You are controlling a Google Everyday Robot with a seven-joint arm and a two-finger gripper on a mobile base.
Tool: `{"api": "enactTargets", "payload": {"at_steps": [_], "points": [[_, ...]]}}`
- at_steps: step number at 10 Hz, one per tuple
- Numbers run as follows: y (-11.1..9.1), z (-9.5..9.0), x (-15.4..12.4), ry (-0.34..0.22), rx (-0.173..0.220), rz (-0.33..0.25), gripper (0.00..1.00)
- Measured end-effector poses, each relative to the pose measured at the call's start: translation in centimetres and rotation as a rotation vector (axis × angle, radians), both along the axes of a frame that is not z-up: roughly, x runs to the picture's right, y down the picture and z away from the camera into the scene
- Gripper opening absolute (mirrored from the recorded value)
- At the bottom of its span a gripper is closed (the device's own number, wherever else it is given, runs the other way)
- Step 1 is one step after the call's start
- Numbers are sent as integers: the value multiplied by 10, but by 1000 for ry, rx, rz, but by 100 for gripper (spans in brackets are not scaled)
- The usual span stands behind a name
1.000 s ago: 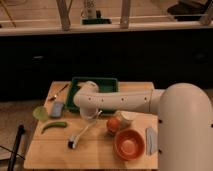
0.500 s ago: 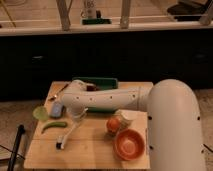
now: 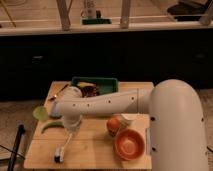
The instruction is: Wipe table surface with brush
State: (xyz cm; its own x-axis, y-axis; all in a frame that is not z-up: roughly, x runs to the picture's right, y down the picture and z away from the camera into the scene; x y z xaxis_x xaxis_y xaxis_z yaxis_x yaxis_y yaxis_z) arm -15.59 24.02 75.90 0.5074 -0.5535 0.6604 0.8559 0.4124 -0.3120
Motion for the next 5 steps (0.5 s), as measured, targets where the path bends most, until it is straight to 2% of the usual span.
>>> {"api": "enactTargets", "payload": {"at_steps": [2, 3, 5], "points": [[-4, 12, 28, 57, 2, 3, 0], [-14, 25, 39, 98, 15, 15, 0], [-27, 40, 43, 133, 26, 39, 0]]}}
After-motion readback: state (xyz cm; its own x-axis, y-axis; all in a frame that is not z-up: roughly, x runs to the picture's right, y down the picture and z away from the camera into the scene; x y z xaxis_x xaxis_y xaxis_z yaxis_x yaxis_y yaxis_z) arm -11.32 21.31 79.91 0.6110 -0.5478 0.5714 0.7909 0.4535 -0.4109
